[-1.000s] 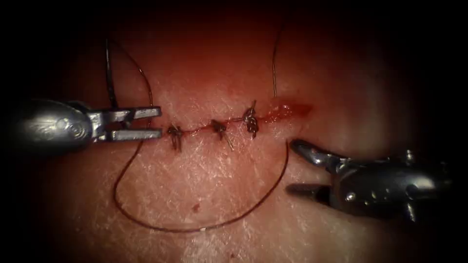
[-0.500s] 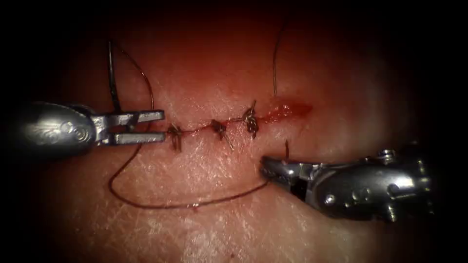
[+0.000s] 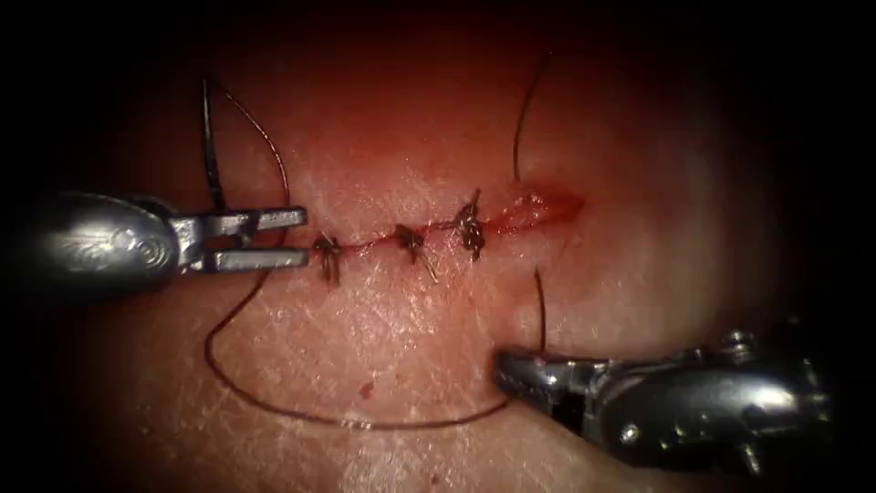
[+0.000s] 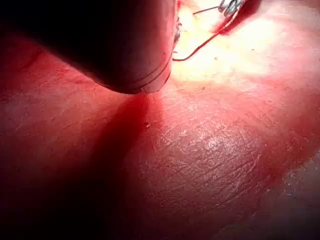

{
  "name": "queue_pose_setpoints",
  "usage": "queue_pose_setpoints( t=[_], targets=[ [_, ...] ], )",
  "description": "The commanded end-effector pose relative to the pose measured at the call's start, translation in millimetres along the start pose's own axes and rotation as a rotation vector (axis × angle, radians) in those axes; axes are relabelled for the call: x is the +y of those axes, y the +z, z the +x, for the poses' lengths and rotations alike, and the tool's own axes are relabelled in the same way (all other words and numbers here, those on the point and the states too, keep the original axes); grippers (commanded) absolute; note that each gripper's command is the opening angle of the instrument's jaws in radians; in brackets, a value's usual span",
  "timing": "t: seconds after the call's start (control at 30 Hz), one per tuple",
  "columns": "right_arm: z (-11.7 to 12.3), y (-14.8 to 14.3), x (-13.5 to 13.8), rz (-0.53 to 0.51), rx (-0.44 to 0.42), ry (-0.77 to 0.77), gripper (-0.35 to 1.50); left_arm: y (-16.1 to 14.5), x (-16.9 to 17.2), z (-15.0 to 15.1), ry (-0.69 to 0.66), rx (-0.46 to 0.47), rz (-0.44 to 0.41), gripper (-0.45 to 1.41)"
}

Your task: Wound Closure

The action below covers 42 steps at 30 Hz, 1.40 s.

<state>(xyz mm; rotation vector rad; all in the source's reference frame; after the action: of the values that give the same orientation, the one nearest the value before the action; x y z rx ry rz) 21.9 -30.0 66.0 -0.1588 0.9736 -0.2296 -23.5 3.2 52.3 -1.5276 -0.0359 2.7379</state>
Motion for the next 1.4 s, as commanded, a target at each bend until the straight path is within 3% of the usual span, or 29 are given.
queue_pose_setpoints(
  t=[0.03,0.6,0.7,0.73,0.8,1.0,1.13,1.27,1.4],
  targets=[
    [0.4,0.7,-0.9,0.006,0.004,0.000,-0.35,0.8,0.1,-0.3,0.000,0.001,-0.001,-0.45],
    [1.1,1.0,-1.4,0.050,0.005,0.020,-0.35,0.8,0.2,-0.3,-0.005,-0.002,-0.002,-0.45],
    [0.8,0.7,-1.1,0.048,0.010,0.062,0.84,0.8,0.2,-0.3,-0.005,-0.002,-0.002,-0.45],
    [0.5,0.3,-1.0,0.048,0.015,0.086,1.09,0.8,0.2,-0.3,-0.005,-0.002,-0.002,-0.45],
    [0.0,-0.8,-0.8,0.054,0.023,0.121,1.28,0.8,0.2,-0.4,-0.005,-0.002,-0.003,-0.45],
    [-3.3,-6.7,1.6,0.084,0.046,0.248,1.31,0.9,0.3,-0.5,-0.003,-0.007,-0.005,-0.45],
    [-6.5,-9.6,3.9,0.049,0.103,0.548,1.25,1.1,0.4,-0.5,-0.002,-0.010,-0.005,-0.45],
    [-9.6,-8.6,6.8,-0.018,0.175,0.813,1.20,1.7,0.7,-0.6,0.001,-0.012,-0.011,-0.45],
    [-11.7,-5.4,8.7,-0.070,0.189,0.930,1.01,1.9,0.9,-0.6,0.002,-0.011,-0.015,-0.45]
  ],
)
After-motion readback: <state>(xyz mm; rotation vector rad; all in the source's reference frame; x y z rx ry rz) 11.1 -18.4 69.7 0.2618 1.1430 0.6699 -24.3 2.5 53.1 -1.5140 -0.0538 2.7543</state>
